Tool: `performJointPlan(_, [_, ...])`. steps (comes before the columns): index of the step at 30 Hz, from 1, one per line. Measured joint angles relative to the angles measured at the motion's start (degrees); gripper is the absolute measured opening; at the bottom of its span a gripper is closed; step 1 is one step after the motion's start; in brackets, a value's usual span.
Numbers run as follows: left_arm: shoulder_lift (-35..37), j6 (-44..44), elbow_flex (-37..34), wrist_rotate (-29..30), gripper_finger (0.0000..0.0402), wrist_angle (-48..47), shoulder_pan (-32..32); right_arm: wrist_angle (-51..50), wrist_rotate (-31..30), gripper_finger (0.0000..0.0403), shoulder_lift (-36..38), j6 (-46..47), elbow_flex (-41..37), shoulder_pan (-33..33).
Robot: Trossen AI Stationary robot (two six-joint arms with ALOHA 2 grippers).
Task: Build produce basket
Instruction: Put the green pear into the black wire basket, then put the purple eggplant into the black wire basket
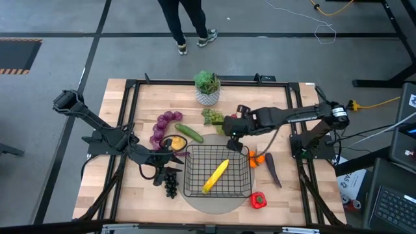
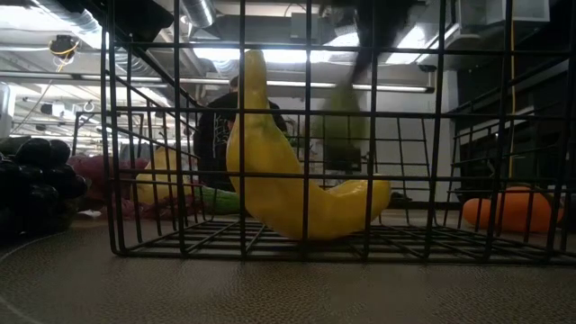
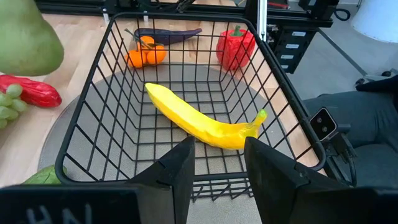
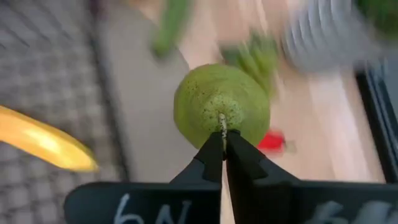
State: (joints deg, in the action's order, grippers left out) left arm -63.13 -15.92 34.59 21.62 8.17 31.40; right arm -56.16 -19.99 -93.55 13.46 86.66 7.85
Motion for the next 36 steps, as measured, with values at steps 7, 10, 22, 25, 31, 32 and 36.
performJointPlan(7, [0.0, 0.0, 0.0, 0.0, 0.0134, 0.0, 0.0, 9.8, 10.5, 0.0, 0.0, -9.6, 7.2, 6.9])
performJointPlan(10, [0.0, 0.0, 0.0, 0.0, 0.0134, 0.0, 0.0, 11.1, 14.2, 0.0, 0.0, -10.8, 8.1, 8.8])
performJointPlan(22, [0.0, 0.0, 0.1, 0.0, 0.0134, 0.0, 0.0, 11.6, 14.7, 0.0034, 0.0, -9.9, 8.0, 10.8])
performJointPlan(25, [0.0, 0.0, 0.1, 0.0, 0.0134, 0.0, 0.0, 12.1, 14.7, 0.0036, -0.2, -8.0, 8.0, 10.8])
performJointPlan(31, [0.0, 0.0, 0.1, 0.0, 0.0134, 0.0, 0.0, 12.3, 14.6, 0.0036, -0.2, -9.7, 8.0, 10.8])
performJointPlan(32, [0.0, 0.0, 0.1, 0.0, 0.0134, 0.0, 0.0, 12.3, 14.6, 0.0037, -0.2, -9.9, 8.0, 10.8])
performJointPlan(36, [0.0, 0.0, 0.1, 0.0, 0.0134, 0.0, 0.0, 12.3, 14.5, 0.0037, -0.2, -6.5, 8.0, 10.8])
